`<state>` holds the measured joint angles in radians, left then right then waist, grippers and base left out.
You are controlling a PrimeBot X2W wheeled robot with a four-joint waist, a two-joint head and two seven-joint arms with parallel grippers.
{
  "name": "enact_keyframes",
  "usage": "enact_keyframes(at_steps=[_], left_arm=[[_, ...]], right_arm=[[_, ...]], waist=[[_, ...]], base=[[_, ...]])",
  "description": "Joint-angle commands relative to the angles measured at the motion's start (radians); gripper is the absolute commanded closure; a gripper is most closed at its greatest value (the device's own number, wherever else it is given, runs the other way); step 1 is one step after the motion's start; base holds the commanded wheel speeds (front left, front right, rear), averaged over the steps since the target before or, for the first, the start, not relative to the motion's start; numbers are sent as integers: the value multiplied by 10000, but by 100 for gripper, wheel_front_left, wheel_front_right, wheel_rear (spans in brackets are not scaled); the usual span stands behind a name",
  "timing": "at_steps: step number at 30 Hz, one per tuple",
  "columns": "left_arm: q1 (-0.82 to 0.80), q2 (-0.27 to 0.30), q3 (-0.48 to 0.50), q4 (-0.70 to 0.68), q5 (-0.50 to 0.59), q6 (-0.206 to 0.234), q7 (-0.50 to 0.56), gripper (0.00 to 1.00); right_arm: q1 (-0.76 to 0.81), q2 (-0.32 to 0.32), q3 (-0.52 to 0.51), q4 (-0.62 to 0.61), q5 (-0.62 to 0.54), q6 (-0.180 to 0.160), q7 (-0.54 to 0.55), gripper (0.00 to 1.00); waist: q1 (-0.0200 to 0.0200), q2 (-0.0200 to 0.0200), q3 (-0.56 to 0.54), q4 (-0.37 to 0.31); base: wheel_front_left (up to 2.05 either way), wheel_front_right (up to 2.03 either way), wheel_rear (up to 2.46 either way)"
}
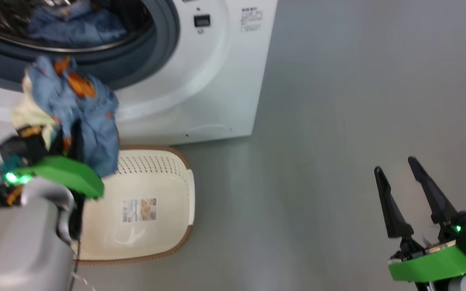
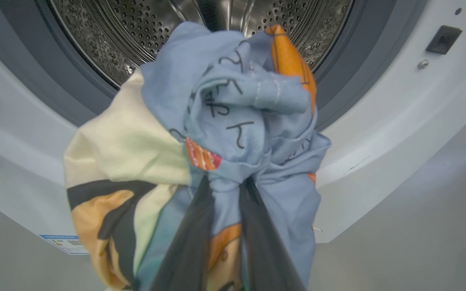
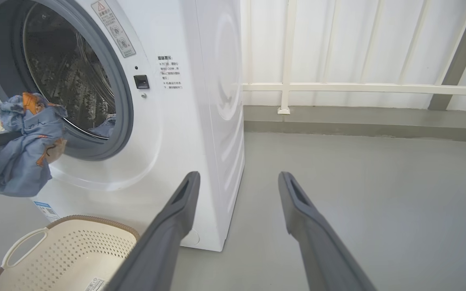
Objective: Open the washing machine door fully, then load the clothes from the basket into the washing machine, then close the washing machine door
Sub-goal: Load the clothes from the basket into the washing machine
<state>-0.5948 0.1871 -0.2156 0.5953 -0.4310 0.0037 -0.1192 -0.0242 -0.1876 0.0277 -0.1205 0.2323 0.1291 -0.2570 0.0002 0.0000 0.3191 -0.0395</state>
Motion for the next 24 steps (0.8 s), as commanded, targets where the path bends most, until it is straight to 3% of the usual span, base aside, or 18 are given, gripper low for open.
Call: enact_keyframes(at_steps=[1, 13, 24], left_arm=[[-722, 518, 435, -36, -115, -63, 124, 100], [-4145, 1970, 594, 510, -420, -327, 3414, 100], [-5845, 3167, 644, -228, -301, -50, 5515, 100]], right_arm=[[-307, -70, 246, -289, 78, 16, -48, 0], [-1520, 436, 470, -188, 398, 16, -48, 0], [-1907, 802, 722, 4, 602, 16, -48, 0]], waist=[[-2, 0, 1301, -592], [-2, 0, 2972, -1619], [-2, 0, 3576, -2373]], base=[[0, 0, 0], [0, 0, 0], [0, 0, 0]])
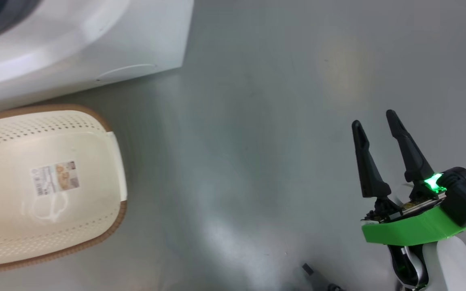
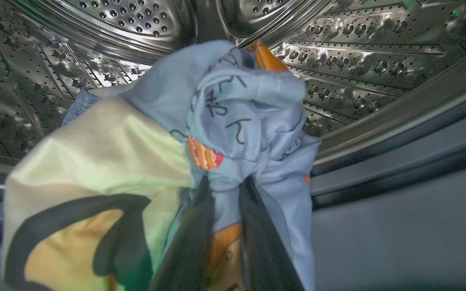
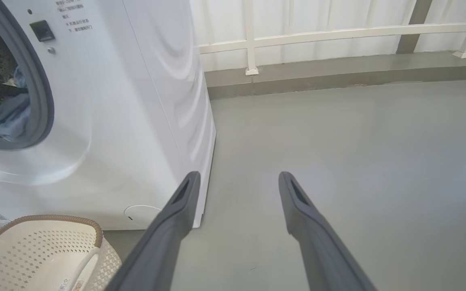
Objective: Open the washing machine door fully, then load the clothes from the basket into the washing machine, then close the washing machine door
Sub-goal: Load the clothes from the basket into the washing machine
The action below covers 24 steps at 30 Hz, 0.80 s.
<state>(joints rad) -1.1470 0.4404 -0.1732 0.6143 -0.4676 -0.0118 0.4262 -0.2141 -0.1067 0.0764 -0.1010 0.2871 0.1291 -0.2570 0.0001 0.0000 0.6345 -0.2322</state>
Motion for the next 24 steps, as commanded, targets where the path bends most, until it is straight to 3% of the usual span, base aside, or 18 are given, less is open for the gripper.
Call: enact_keyframes(at_steps=[1, 5, 11, 18, 24], left_arm=[[-461, 742, 227, -530, 105, 166, 200, 100], [-919, 1075, 194, -900, 315, 415, 608, 100], [-1469, 1372, 112, -1195, 694, 597, 280, 100], [-2022, 1885, 328, -1311, 1431, 1109, -1812, 100], [-2550, 2095, 338, -1052, 1718, 938, -3677, 100]], right_arm=[[-39, 17, 263, -186, 71, 16, -48, 0], [-133, 115, 320, -142, 130, 16, -48, 0], [-235, 200, 468, -117, 190, 16, -48, 0], [-435, 238, 584, -79, 270, 16, -48, 0], [-481, 258, 645, -21, 299, 16, -48, 0]], waist=[[-1, 0, 474, -514], [-1, 0, 615, -742], [-1, 0, 806, -962], [-1, 0, 1061, -1269], [-1, 0, 1253, -1398]], base=[[0, 0, 0], [0, 0, 0], [0, 0, 0], [0, 0, 0], [0, 0, 0]])
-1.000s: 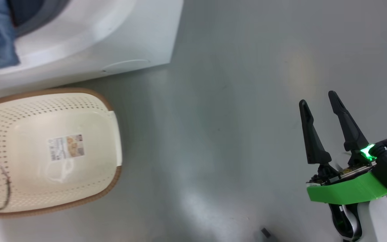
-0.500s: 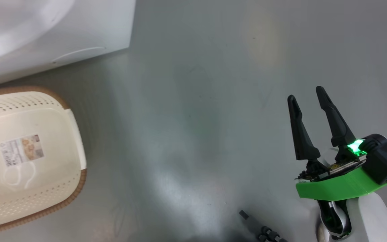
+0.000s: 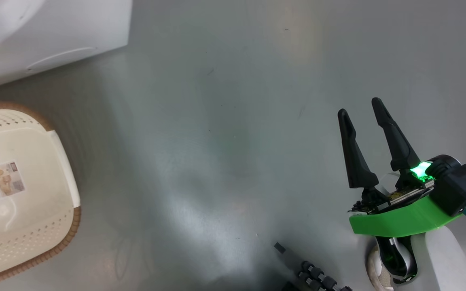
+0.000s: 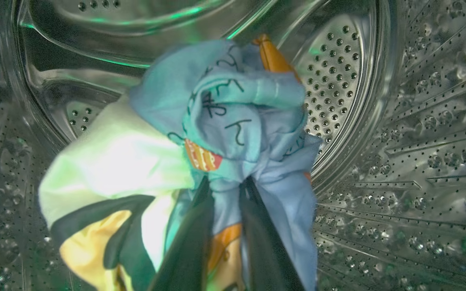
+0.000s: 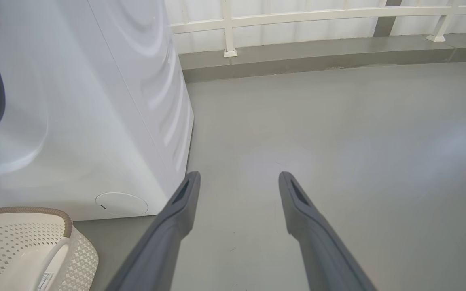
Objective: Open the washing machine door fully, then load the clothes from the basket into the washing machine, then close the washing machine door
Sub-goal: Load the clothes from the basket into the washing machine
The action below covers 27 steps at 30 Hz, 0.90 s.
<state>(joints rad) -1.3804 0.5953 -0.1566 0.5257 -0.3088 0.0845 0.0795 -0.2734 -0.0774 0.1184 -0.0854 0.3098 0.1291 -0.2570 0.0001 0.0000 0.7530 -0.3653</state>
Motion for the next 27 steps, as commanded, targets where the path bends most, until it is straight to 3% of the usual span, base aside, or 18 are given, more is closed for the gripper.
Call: enact_keyframes(at_steps=[1, 6, 12, 14, 15, 27], left_arm=[[-301, 562, 170, -55, 171, -1, -379, 100], [-766, 688, 138, 668, 414, 325, -663, 100], [-906, 489, 124, 1207, 178, 423, 99, 100], [-943, 429, 106, 1211, 132, 458, 201, 48], [-943, 389, 132, 1227, 68, 482, 264, 3], [-586, 137, 193, 905, -315, 531, 23, 0]], right_arm=[[97, -36, 256, -165, 87, 16, -48, 0], [-12, -48, 388, -168, 148, 16, -48, 0], [-3, -99, 343, -160, 145, 16, -48, 0], [-15, -106, 343, -160, 143, 16, -48, 0], [-30, -110, 347, -165, 141, 16, -48, 0], [-170, -245, 280, -245, 75, 16, -48, 0]], waist=[[-1, 0, 98, -92], [-1, 0, 252, -259], [-1, 0, 342, -222], [-1, 0, 376, -198], [-1, 0, 386, -189], [-1, 0, 404, 151]], base=[[0, 0, 0], [0, 0, 0], [0, 0, 0], [0, 0, 0], [0, 0, 0], [0, 0, 0]])
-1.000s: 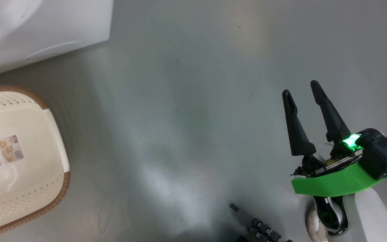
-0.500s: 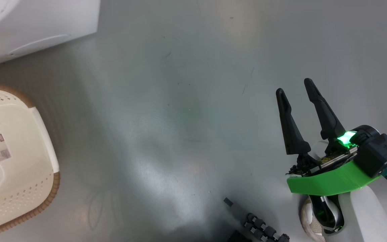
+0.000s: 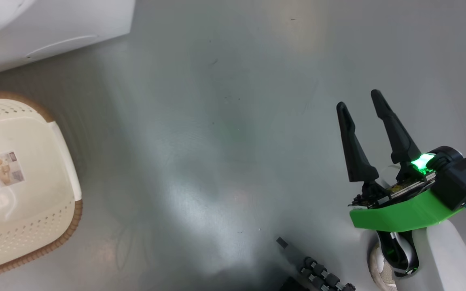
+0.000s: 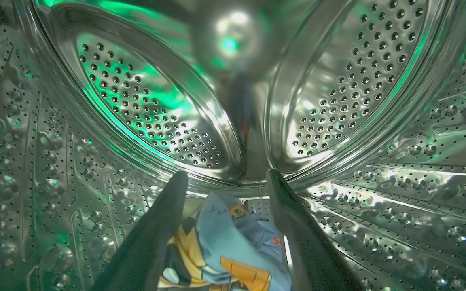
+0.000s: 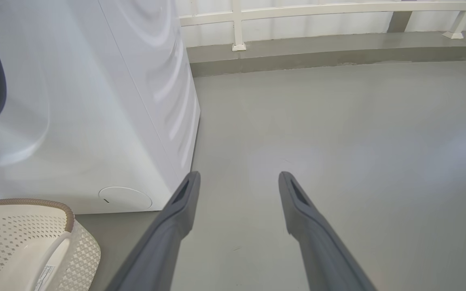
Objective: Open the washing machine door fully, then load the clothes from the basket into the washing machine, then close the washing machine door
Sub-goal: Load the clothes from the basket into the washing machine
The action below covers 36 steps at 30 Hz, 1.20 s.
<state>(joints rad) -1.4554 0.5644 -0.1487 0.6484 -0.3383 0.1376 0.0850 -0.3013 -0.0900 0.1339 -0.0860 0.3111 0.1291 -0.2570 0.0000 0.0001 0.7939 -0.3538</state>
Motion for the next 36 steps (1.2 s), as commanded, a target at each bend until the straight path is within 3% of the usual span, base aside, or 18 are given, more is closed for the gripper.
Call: enact_keyframes(at_steps=[1, 20, 29, 36], left_arm=[[186, 412, 118, -351, -77, -45, -69, 0], [1923, -86, -91, -753, -424, -303, -1792, 0], [3797, -486, 26, -1808, -722, 21, -2611, 0], [6611, -943, 192, -4058, -832, 747, -3146, 0]], right_arm=[[98, -132, 110, -243, 53, 16, -48, 0], [249, -401, -383, -402, -181, 16, -48, 0], [494, -510, -650, -527, -307, 16, -48, 0], [780, -667, -744, -568, -449, 16, -48, 0]], waist=[[0, -1, -3, 72], [0, -1, -733, 935], [0, -1, -1335, 1465], [0, -1, -1981, 1978]], base=[[0, 0, 0], [0, 0, 0], [0, 0, 0], [0, 0, 0]])
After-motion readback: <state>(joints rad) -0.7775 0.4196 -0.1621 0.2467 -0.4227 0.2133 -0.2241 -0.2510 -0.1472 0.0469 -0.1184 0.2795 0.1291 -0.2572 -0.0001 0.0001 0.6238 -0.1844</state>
